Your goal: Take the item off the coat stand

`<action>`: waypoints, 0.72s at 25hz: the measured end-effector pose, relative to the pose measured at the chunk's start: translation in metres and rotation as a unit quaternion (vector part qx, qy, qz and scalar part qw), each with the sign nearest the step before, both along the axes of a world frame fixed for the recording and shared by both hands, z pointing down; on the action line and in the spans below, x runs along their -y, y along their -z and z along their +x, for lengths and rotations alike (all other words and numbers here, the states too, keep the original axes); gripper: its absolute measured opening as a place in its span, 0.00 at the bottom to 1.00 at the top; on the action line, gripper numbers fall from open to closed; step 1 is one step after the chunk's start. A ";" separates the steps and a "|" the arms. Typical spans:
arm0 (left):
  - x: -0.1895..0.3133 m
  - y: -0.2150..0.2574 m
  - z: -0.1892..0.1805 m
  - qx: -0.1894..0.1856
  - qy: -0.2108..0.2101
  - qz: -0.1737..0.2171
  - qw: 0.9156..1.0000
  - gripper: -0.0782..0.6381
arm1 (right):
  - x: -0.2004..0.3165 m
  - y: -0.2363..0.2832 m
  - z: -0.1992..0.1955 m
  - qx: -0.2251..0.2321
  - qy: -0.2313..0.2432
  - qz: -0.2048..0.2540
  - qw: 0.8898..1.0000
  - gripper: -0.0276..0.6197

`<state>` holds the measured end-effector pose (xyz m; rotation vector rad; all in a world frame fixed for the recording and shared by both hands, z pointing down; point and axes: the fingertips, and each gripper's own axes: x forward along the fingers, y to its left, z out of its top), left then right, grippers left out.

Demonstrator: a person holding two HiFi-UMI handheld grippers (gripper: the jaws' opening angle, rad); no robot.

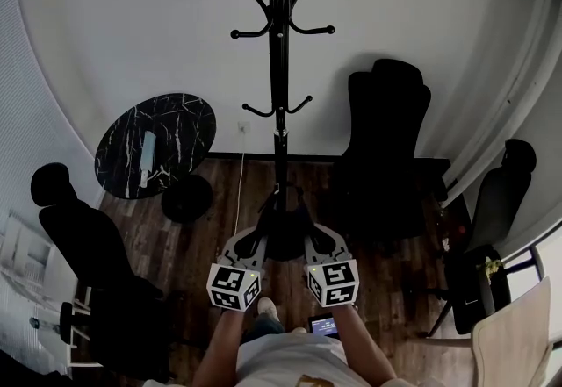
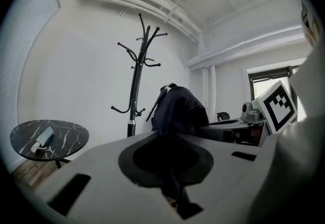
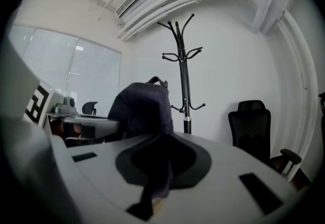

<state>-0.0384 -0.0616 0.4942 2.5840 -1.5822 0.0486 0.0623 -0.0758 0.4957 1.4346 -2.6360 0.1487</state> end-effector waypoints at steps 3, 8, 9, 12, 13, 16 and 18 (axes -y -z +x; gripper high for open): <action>-0.004 0.003 0.004 0.000 -0.005 0.004 1.000 0.15 | -0.004 0.002 0.004 -0.005 -0.006 0.003 1.000 0.08; -0.010 0.002 0.008 0.003 -0.011 0.003 1.000 0.15 | -0.006 0.002 0.008 -0.004 -0.011 0.002 1.000 0.08; -0.011 0.002 0.007 0.003 -0.011 0.003 1.000 0.15 | -0.008 0.001 0.007 -0.004 -0.011 0.001 1.000 0.08; -0.015 0.000 0.003 0.002 -0.007 0.001 1.000 0.15 | -0.012 -0.002 0.003 -0.005 -0.006 -0.003 1.000 0.08; -0.015 -0.001 0.002 0.002 -0.006 0.001 1.000 0.15 | -0.013 -0.003 0.002 -0.005 -0.004 -0.004 1.000 0.08; -0.017 -0.004 0.000 0.002 -0.005 -0.005 1.000 0.15 | -0.014 -0.006 0.000 -0.007 -0.002 -0.008 1.000 0.08; -0.019 -0.006 -0.001 0.002 -0.005 -0.008 1.000 0.15 | -0.015 -0.007 -0.001 -0.009 -0.001 -0.011 1.000 0.08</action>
